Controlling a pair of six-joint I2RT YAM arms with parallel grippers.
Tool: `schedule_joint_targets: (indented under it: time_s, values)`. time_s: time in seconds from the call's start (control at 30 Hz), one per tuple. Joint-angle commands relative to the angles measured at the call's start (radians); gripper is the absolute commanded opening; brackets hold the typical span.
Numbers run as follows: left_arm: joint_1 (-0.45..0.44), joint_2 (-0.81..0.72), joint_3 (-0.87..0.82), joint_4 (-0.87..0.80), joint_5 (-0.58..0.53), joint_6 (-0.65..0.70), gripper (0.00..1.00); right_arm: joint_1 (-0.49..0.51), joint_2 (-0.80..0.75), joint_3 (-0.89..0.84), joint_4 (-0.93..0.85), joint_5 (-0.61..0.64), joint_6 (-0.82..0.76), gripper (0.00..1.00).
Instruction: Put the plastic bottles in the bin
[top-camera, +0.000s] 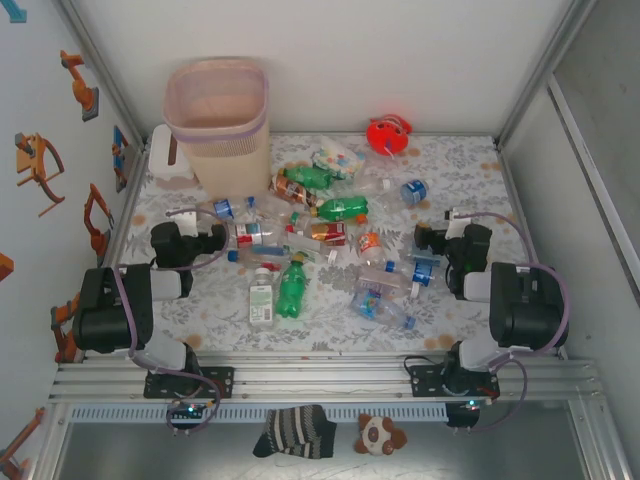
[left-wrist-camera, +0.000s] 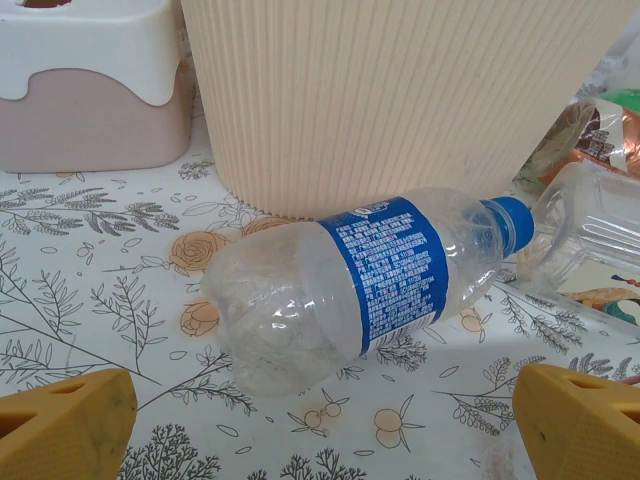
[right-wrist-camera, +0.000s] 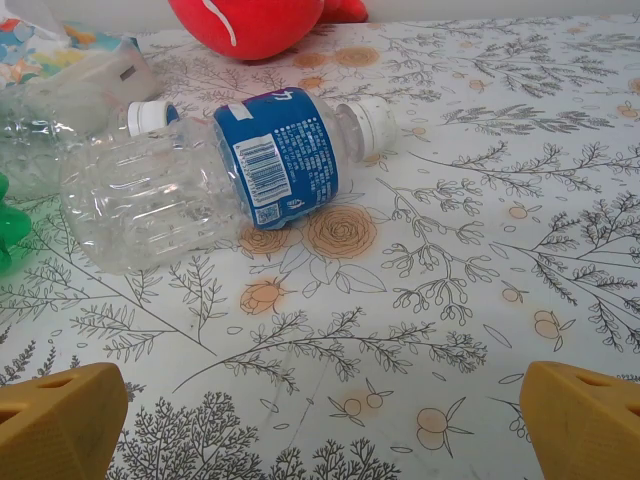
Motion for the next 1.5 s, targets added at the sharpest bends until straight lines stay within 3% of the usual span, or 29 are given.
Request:
schedule_joint_targets:
  time_s: [0.0, 1.33, 1.47]
  values:
    - [0.004, -0.003, -0.008, 0.024, 0.017, 0.015, 0.96, -0.003, 0.001, 0.004, 0.031, -0.011, -0.011, 0.99]
    - [-0.003, -0.009, 0.006, -0.006, -0.086, -0.014, 0.96, -0.003, -0.004, 0.005, 0.033, -0.004, -0.009, 0.99]
    - [-0.012, -0.077, 0.025, -0.1, -0.138, -0.024, 0.96, -0.001, -0.057, 0.044, -0.085, 0.008, -0.008, 0.99]
